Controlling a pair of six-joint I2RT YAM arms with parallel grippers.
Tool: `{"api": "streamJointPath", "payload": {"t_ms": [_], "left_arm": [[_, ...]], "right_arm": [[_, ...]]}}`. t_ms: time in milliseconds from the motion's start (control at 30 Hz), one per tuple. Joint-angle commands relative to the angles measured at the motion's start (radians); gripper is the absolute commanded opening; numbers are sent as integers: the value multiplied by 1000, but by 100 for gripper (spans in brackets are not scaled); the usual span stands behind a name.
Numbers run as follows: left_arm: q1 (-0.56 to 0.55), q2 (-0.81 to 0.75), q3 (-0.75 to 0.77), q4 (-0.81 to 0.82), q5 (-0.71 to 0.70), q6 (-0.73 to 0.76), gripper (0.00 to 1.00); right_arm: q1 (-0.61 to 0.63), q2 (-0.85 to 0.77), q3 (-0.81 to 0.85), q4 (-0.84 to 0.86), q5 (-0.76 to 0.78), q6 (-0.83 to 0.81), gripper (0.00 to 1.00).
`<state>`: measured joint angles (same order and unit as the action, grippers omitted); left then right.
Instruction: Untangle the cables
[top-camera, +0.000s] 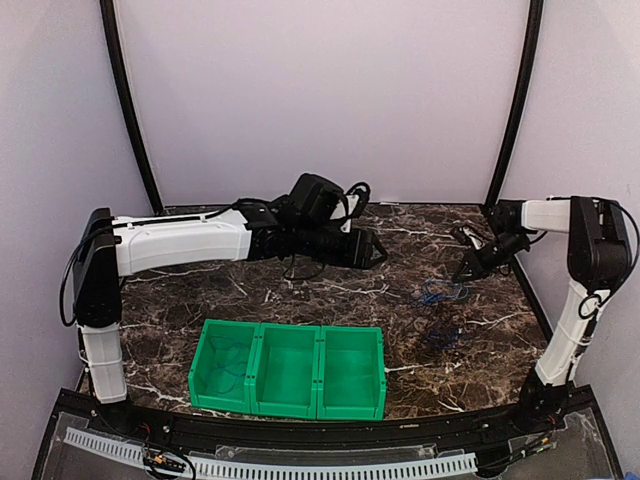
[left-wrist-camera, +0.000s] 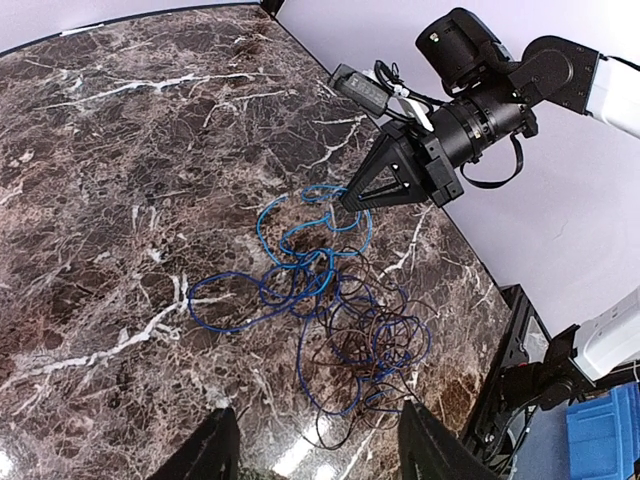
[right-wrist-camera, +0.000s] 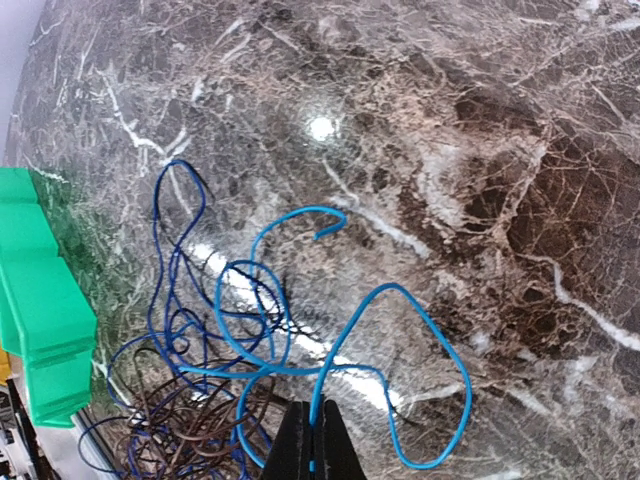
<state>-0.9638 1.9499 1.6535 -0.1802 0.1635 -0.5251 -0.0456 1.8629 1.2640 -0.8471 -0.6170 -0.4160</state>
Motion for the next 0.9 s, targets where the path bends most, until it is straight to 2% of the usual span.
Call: {"api": "streamJointPath", "payload": {"t_ms": [0, 133, 267, 400, 500, 700, 867], "left_arm": [[3, 12, 5, 110, 59, -4, 57], [-17, 39, 11, 240, 77, 42, 58], [-57, 74, 34, 357, 14, 107, 61], [-94, 96, 31, 490, -61, 117, 63], [-110, 101, 15, 620, -49, 140, 64], [-138, 141, 65, 659, -82, 185, 64], [-138, 157, 61, 755, -2, 141, 65]], "right_arm": [[5, -140, 53, -61, -77, -39, 0], [18, -281, 121, -112, -107, -97, 0], [39, -379, 181, -181, -160, -153, 0], [102, -431, 218, -216, -185, -167, 0], [127, -450, 238, -247, -206, -183, 0], [146, -479, 281, -289, -259, -214, 0], [149, -501, 274, -301, -284, -231, 0]]}}
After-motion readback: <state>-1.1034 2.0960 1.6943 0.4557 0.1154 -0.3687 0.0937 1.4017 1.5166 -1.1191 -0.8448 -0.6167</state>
